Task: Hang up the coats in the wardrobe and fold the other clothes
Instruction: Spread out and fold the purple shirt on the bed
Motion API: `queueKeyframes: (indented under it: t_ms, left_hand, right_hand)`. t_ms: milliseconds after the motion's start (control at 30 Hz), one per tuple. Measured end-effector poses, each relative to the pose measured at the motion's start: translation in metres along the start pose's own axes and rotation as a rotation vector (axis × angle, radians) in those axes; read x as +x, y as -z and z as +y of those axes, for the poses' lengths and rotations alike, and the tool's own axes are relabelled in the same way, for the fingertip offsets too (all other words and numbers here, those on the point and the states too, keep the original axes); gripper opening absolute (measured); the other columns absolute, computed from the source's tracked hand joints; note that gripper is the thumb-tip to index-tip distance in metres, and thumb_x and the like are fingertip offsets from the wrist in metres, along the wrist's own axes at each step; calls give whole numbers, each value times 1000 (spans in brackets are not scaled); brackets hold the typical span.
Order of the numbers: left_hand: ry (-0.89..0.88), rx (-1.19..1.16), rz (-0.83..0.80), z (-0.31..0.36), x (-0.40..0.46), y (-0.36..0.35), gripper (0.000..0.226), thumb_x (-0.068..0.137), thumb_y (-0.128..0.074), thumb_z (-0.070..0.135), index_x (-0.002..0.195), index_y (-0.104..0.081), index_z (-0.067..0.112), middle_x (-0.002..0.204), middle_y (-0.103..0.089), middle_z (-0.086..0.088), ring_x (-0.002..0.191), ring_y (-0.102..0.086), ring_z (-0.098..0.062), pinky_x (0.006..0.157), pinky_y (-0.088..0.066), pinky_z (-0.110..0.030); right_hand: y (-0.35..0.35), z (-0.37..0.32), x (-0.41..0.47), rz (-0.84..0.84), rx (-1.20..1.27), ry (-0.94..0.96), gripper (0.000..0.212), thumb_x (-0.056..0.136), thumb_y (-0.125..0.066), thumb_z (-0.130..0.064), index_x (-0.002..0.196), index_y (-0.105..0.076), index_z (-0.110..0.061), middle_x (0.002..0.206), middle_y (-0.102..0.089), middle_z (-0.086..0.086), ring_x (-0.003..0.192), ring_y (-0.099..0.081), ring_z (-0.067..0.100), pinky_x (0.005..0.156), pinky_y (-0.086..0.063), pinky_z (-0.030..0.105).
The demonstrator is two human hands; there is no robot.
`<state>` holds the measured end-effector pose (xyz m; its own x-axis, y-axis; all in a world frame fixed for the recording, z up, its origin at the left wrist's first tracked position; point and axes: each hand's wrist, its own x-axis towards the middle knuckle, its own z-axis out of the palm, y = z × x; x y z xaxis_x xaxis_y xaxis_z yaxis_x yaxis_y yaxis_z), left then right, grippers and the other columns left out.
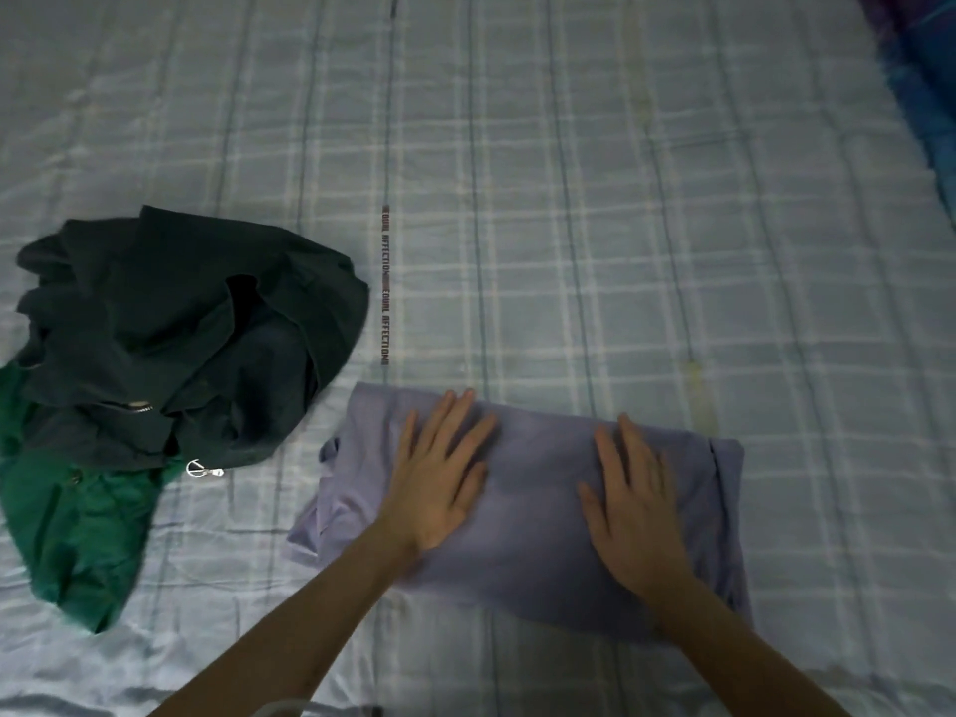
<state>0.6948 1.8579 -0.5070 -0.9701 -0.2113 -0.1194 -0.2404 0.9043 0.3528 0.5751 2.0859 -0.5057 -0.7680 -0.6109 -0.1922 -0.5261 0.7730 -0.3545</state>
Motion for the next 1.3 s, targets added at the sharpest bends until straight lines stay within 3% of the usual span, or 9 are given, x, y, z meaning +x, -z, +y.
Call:
queueKeyframes:
  t_ms: [233,533,667,733,833,967,1100,1200,1300]
  left_hand:
    - [104,49,-67,-20,10,-39,55,100,-27,44,153,-26,29,162,-18,3,150,-11,-17,120,-4,-50]
    - [71,-100,88,28,6,-26,56,97,-34,38,151,-32,22,161,-17,4,149,-14,-15,120,6,-37]
    - [28,-40,32,55,-21,-59,56,99,-32,41,152,-29,25,162,-17,3,149,-16,-19,118,-12,-48]
    - [61,21,-14,50,-28,-74,56,100,-29,44,154,-24,27,162,-14,3,149,-14,-19,119,-14,-49]
    - [50,66,13,47,-26,-78,57,100,-30,45,153,-26,25,161,-21,0,149,-17,-21,120,-13,-49]
    - [45,48,46,49,-27,-82,58,99,-31,45,153,-27,25,161,-21,0,148,-18,-21,120,-10,-48]
    - [49,22,73,62,-30,-71,60,89,-44,37,146,-40,19,155,-31,-6,140,-35,-29,113,-21,-49]
    - [-87,-217,104,98,-52,-62,34,76,-51,30,107,-56,18,109,-47,-3,92,-57,-28,80,-40,-40]
    - [99,-916,-109,148,-70,-57,32,79,-58,38,109,-48,33,105,-50,3,92,-52,-11,80,-48,-32]
  right_hand:
    - [-18,24,2,-61,-17,-99,68,98,-16,-59,150,-33,-19,157,-29,7,144,-27,24,116,-19,45]
    - [10,55,20,30,-58,-5,72,76,-46,-49,138,-48,-14,146,-45,16,129,-46,37,109,-25,45]
    - [39,57,52,-191,-179,-42,62,63,-54,-67,110,-61,-27,138,-47,7,127,-44,30,109,-29,48]
    - [56,54,64,-312,-143,-43,46,63,-69,-66,87,-57,-28,113,-52,0,105,-51,25,91,-45,39]
    - [69,54,70,-445,-33,-123,63,56,-78,-68,89,-47,-24,89,-57,-1,80,-56,22,73,-49,38]
    - [70,54,72,-636,-177,-114,63,59,-80,-62,102,-53,-25,102,-58,-2,96,-58,24,83,-47,35]
    - [81,38,75,-778,-265,-59,32,68,-78,-50,72,-53,-29,90,-60,-1,96,-62,25,79,-46,29]
    - [92,24,73,-837,-310,-95,33,76,-71,-49,91,-57,-24,103,-62,4,98,-60,23,84,-47,29]
    - [112,-1,68,-941,-281,-180,37,75,-69,-47,97,-57,-19,109,-64,5,96,-64,22,89,-54,40]
